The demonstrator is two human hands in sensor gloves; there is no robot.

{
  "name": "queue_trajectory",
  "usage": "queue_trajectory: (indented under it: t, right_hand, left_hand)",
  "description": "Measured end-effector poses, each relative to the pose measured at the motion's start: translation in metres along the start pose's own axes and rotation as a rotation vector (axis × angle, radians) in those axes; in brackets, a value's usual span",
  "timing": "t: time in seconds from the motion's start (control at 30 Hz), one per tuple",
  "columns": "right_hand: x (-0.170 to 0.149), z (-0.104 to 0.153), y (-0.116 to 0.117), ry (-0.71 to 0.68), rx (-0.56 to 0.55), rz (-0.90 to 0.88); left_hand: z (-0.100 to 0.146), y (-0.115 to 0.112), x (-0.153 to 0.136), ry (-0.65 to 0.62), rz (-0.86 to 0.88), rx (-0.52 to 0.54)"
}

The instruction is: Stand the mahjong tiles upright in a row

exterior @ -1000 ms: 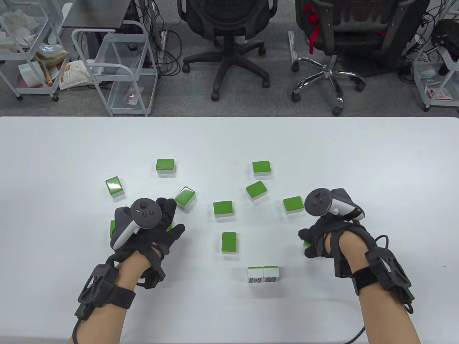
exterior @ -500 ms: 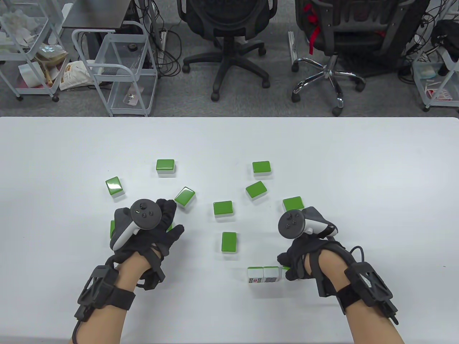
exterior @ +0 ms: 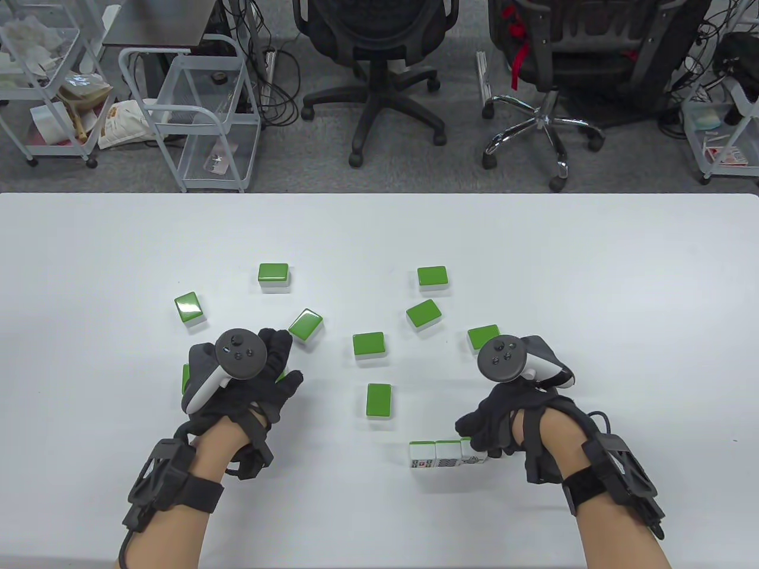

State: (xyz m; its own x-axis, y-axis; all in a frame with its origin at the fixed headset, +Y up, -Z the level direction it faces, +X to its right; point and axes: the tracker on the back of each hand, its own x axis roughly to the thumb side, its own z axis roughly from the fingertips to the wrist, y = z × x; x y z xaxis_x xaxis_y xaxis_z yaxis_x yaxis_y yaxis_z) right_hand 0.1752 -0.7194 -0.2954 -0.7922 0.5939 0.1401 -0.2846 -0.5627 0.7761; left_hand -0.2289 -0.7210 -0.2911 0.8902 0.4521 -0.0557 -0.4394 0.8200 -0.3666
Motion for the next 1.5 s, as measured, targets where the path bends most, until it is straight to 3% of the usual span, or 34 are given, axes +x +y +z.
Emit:
queue_trajectory:
  t: [0.2, 0.47, 0.63, 0.77, 0.9, 1.03, 1.2, 1.5]
  right_hand:
    - [0.011, 0.043, -0.049, 0.124, -0.404, 0.19]
    - [-0.005, 0.043, -0.061, 0.181, -0.721, 0.277]
    - [-0.024, 0.032, -0.051, 0.198, -0.753, 0.247]
    - [-0.033, 0.021, -0.04, 0.234, -0.67, 0.255]
    - [-0.032, 0.021, -0.04, 0.242, -0.664, 0.295]
    - [-0.033, 0.029, -0.044, 0.226, -0.688, 0.26]
    - [-0.04, 0.034, -0.046, 0.236, -0.681, 0.224]
    - [-0.038, 0.035, -0.046, 0.227, -0.68, 0.223]
  left_hand:
    - [0.0, -0.002, 0.0, 0.003, -0.008, -0.002]
    - [0.001, -0.003, 0.005, -0.013, -0.031, 0.008]
    - [0.004, -0.006, 0.026, -0.075, -0.127, 0.065]
    - [0.011, -0.016, 0.056, -0.169, -0.205, 0.092]
    - [0.017, -0.034, 0.092, -0.273, -0.373, 0.144]
    - [0.01, -0.061, 0.124, -0.298, -0.6, 0.063]
    - [-0.01, -0.083, 0.138, -0.268, -0.66, -0.005]
    - [-0.02, -0.108, 0.138, -0.285, -0.775, 0.08]
